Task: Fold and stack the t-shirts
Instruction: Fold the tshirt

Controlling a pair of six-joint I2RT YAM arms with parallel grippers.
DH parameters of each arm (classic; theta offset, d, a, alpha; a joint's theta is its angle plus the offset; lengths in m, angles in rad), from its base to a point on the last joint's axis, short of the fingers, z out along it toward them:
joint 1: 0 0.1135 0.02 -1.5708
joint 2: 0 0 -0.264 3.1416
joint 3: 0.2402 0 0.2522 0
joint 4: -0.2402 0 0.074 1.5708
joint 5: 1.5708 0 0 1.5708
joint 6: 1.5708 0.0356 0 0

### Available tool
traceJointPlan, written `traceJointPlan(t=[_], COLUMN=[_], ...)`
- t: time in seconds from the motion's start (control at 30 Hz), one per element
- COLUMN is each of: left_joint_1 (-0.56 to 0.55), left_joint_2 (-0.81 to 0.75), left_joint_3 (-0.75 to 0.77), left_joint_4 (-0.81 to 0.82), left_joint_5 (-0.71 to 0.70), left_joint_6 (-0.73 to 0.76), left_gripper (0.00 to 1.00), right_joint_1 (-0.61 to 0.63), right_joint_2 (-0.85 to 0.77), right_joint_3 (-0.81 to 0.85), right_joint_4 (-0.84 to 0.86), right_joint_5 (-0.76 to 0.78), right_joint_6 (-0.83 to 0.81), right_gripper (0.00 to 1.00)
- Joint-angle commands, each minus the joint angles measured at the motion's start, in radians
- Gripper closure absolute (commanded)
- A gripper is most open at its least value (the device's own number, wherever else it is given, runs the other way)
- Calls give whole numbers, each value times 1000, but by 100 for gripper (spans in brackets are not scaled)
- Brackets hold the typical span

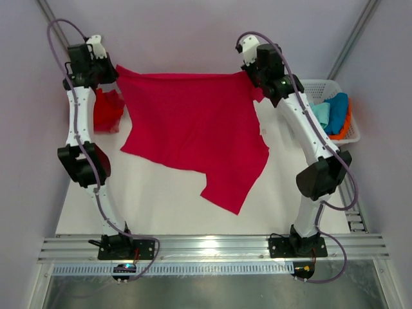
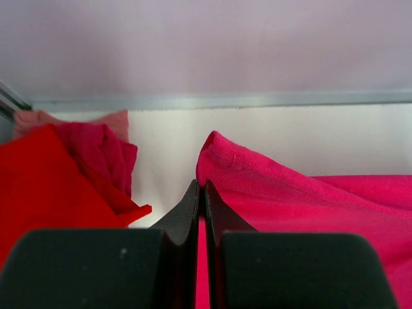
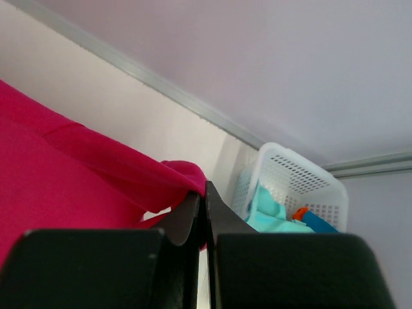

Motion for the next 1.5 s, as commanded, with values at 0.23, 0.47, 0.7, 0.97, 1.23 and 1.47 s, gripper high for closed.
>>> traceJointPlan(t=[0.23,0.47,0.7,0.97,1.23,1.47], left_joint_1=[7,7,7,7,7,7], left_joint_2=[-378,-728,-1054,-1153,-1081,-928], left_joint_3=[8,-268,-480,-457,-509,-689], left_joint_4=[-95,-109,-128,-240,-204,-12], left_joint_5=[-59,-77,-109,-207,-183,-135], left_joint_6=[58,104,158,181,146,93], left_gripper=[100,100,100,100,100,100], right_joint_1=[-17,-16,-14,-16,-14,-16], right_joint_2=[-356,-618,-789,-801,-718,-646], right_joint_3=[-2,-121,-117,39,21,-218], right_joint_4=[-54,-131,-271,-341,-255,-113], right_joint_5=[14,-13,-50,-43,-92,-147], right_joint_6=[0,-62,-30,14,63,108], right_gripper=[97,97,97,97,97,97])
